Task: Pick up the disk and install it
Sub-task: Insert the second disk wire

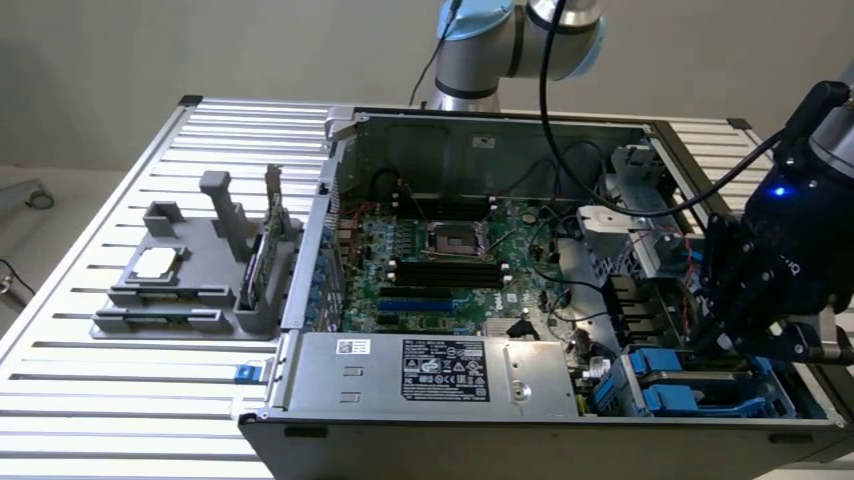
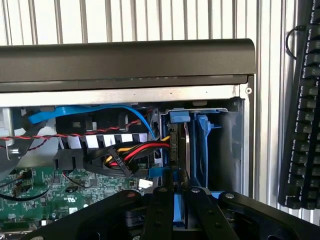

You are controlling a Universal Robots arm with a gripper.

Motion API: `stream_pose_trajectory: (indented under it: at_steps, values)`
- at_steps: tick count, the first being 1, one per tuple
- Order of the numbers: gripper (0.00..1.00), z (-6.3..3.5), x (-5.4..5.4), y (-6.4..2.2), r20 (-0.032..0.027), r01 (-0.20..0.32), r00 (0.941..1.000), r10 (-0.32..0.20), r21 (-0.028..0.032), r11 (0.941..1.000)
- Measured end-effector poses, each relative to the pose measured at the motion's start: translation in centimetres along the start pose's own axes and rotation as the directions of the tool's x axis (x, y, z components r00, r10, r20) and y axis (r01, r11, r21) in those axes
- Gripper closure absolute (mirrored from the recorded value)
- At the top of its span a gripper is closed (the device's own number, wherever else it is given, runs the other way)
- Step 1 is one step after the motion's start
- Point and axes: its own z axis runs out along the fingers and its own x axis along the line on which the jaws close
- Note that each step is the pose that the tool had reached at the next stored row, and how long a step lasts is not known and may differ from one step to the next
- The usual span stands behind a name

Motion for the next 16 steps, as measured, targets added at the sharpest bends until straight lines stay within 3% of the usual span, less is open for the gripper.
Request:
stream_pose_trajectory:
  at_steps: [16]
  values:
    - [0.84,0.18,-0.25,0.00,0.0004,0.001,1.0000,-0.001,-0.0009,1.0000]
